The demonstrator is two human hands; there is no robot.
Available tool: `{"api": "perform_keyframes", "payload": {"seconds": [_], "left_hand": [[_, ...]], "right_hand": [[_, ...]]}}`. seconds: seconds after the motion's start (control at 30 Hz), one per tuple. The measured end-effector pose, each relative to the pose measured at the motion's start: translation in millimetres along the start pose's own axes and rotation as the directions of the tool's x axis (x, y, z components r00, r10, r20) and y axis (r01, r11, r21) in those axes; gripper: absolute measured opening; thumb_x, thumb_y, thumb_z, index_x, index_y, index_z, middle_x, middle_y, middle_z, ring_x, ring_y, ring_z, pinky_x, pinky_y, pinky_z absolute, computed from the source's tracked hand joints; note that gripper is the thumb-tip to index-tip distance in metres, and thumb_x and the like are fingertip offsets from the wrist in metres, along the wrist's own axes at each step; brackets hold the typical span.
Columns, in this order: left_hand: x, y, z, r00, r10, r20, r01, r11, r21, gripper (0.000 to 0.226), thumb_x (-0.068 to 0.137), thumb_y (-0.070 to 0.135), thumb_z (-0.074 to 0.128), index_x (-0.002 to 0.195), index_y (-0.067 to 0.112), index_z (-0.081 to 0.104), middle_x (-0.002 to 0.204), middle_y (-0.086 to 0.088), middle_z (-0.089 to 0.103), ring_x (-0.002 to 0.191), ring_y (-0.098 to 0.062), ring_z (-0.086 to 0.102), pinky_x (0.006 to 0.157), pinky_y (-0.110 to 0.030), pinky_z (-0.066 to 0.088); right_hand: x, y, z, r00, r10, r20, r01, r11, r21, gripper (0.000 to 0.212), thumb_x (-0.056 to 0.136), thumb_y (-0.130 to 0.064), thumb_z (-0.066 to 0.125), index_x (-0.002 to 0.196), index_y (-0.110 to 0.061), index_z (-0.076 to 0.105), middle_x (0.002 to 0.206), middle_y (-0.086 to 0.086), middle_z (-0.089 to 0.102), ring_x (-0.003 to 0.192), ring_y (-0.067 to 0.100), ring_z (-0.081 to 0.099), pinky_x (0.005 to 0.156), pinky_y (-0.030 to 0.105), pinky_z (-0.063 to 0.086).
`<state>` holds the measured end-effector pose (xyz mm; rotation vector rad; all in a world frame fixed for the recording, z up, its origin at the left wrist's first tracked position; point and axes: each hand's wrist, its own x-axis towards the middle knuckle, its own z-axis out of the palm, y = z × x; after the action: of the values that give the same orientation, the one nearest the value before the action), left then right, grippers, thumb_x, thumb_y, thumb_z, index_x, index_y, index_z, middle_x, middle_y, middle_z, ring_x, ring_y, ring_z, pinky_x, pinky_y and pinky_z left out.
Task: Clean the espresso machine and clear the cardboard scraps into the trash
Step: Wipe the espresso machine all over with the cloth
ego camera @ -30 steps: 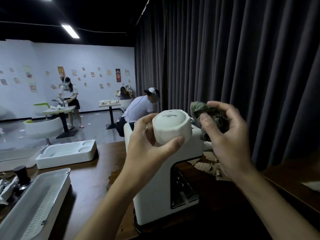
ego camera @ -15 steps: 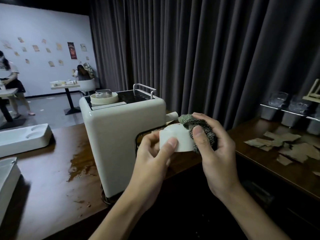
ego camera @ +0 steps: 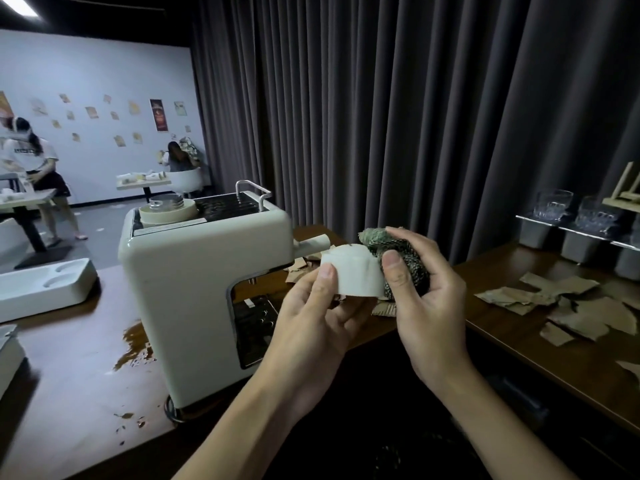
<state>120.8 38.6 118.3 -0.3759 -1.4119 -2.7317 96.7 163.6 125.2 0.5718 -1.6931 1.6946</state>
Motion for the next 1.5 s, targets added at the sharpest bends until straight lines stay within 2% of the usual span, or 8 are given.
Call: {"api": "perform_keyframes", "payload": {"seconds": [0.43, 0.63, 0.83, 0.97, 1.1, 1.23, 1.4, 1.5], "left_hand": [[19, -4, -1, 0.99, 0.137, -0.04, -0.082, 0.772, 0.63, 0.057, 0.075, 0.04, 0.082, 0.126, 0.027, 0.059, 0.122, 0.005, 0.068, 0.113, -0.009, 0.064, 0.089, -0.027, 0.054], [23, 0, -4, 0.987, 0.134, -0.092, -0.065, 0.845, 0.53, 0.068, 0.067, 0.036, 0.09, 0.122, 0.01, 0.059, 0.114, -0.007, 0.072, 0.105, -0.022, 0.07, 0.082, -0.029, 0.056], [22, -4, -9, 0.991, 0.129, -0.037, -0.097, 0.881, 0.462, 0.076, 0.07, 0.042, 0.085, 0.133, 0.015, 0.052, 0.128, -0.006, 0.067, 0.121, -0.024, 0.062, 0.1, -0.041, 0.05], [20, 8, -13, 0.992, 0.127, 0.012, -0.099, 0.704, 0.704, 0.061, 0.075, 0.042, 0.082, 0.128, 0.024, 0.055, 0.124, 0.005, 0.066, 0.117, -0.012, 0.063, 0.09, -0.026, 0.054], [19, 16, -8, 0.976, 0.194, 0.098, -0.175, 0.43, 0.886, 0.082, 0.058, 0.048, 0.089, 0.13, 0.031, 0.055, 0.123, 0.018, 0.062, 0.115, 0.007, 0.056, 0.094, -0.011, 0.045], [15, 15, -14, 0.961, 0.249, 0.117, -0.229, 0.489, 0.842, 0.079, 0.058, 0.031, 0.093, 0.13, 0.024, 0.06, 0.12, 0.013, 0.068, 0.112, 0.002, 0.062, 0.092, -0.012, 0.047], [10, 26, -24, 0.964, 0.225, 0.144, -0.237, 0.467, 0.852, 0.086, 0.057, 0.028, 0.094, 0.134, 0.026, 0.055, 0.124, 0.014, 0.065, 0.119, -0.003, 0.059, 0.101, -0.02, 0.046], [13, 28, -29, 0.955, 0.268, 0.13, -0.245, 0.459, 0.854, 0.086, 0.06, 0.032, 0.094, 0.136, 0.027, 0.054, 0.128, 0.012, 0.063, 0.122, -0.008, 0.058, 0.106, -0.033, 0.047]], "right_hand": [[9, 24, -15, 0.994, -0.106, 0.035, 0.107, 0.994, -0.008, 0.023, 0.091, -0.02, 0.062, 0.114, -0.02, 0.065, 0.122, 0.0, 0.058, 0.119, 0.006, 0.054, 0.096, 0.018, 0.044], [9, 27, -15, 0.992, -0.09, 0.088, 0.087, 0.996, 0.033, 0.025, 0.092, -0.023, 0.06, 0.116, -0.03, 0.062, 0.125, -0.006, 0.058, 0.121, 0.0, 0.052, 0.096, 0.015, 0.044], [12, 28, -6, 0.994, 0.082, 0.073, -0.095, 0.977, 0.191, 0.024, 0.09, -0.044, 0.056, 0.113, -0.047, 0.063, 0.126, -0.005, 0.061, 0.119, 0.014, 0.058, 0.097, 0.042, 0.052], [9, 20, -5, 1.0, 0.001, 0.018, -0.003, 0.992, 0.127, 0.023, 0.094, -0.025, 0.058, 0.115, -0.031, 0.064, 0.131, -0.002, 0.057, 0.122, 0.003, 0.053, 0.096, 0.019, 0.047], [7, 13, -3, 0.991, -0.112, 0.069, 0.109, 0.993, 0.045, 0.026, 0.091, -0.017, 0.061, 0.116, -0.023, 0.063, 0.127, -0.009, 0.056, 0.122, -0.001, 0.051, 0.097, 0.014, 0.043], [10, 10, -1, 0.971, -0.175, 0.16, 0.179, 0.984, -0.01, 0.027, 0.091, -0.019, 0.062, 0.118, -0.019, 0.065, 0.126, -0.004, 0.058, 0.124, 0.008, 0.052, 0.101, 0.021, 0.042], [24, 10, -5, 0.98, -0.033, 0.195, 0.025, 0.999, 0.045, 0.023, 0.092, -0.03, 0.057, 0.113, -0.031, 0.064, 0.12, -0.011, 0.063, 0.119, 0.007, 0.056, 0.1, 0.029, 0.047], [17, 11, -2, 0.976, -0.057, 0.209, 0.057, 0.998, 0.004, 0.026, 0.091, -0.03, 0.058, 0.116, -0.029, 0.064, 0.125, -0.011, 0.059, 0.122, 0.002, 0.052, 0.1, 0.019, 0.043]]}}
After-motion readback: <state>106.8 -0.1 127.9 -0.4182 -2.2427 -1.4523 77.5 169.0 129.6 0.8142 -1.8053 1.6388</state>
